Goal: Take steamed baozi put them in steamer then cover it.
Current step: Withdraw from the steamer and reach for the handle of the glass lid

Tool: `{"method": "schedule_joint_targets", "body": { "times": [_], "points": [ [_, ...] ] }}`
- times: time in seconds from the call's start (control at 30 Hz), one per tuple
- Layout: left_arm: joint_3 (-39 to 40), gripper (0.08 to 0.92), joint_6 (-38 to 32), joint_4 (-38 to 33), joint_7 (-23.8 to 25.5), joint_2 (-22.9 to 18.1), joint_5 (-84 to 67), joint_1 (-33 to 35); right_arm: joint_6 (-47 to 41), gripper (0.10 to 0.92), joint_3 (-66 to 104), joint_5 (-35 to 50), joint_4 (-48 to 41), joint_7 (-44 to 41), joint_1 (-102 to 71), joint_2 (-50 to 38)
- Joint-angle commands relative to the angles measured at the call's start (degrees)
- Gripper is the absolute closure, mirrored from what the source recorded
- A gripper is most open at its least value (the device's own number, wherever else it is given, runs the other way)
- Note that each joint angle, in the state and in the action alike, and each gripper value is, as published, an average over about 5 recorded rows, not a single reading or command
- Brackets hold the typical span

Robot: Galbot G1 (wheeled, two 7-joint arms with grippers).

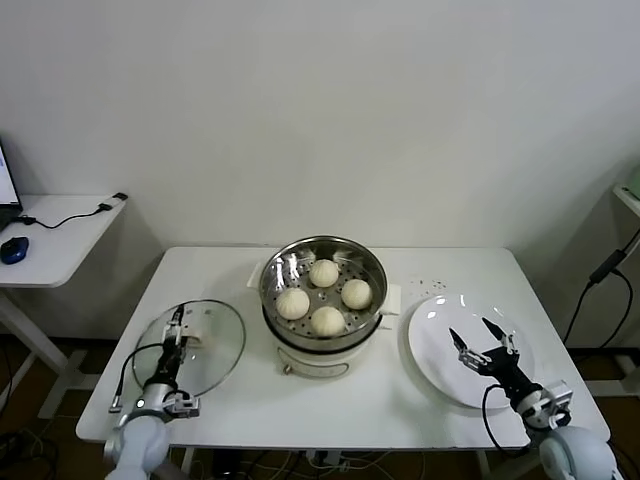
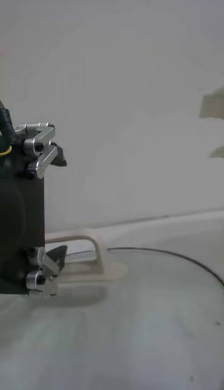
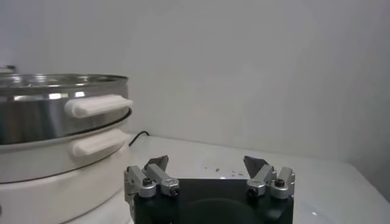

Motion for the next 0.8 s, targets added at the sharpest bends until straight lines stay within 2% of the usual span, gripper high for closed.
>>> {"method": "schedule_joint_targets", "body": {
  "times": [0.03,0.13,0.57,0.7,0.8],
  "points": [
    [0.63,0.183,-1.01,2.97,-0.58,0.51,-2.18,-2.51,0.41,0.203,0.2,-1.72,-1.03,-0.25,-0.06,0.66],
    [0.6,0.236,-1.52,2.83,-0.41,0.61,-2.85,-2.29,0.71,0.203,-0.04,-2.46,-1.52,-0.51,0.26,0.86],
    [0.53,0.615,-2.45,1.75,0.77,1.54,-6.22,-1.38,1.71,0.203,-0.62,-4.31,-2.93,-1.3,1.11,1.57],
    [0.58,0.727,-2.09,-1.56,1.33,2.24,-8.6,0.11,1.89,0.203,-0.53,-4.36,-3.28,-1.42,1.32,1.55],
    [0.72,0.812,-1.21,-6.59,2.49,3.26,-10.84,2.37,2.06,0.203,-0.47,-4.37,-3.56,-1.54,1.49,1.52]
  ]
}}
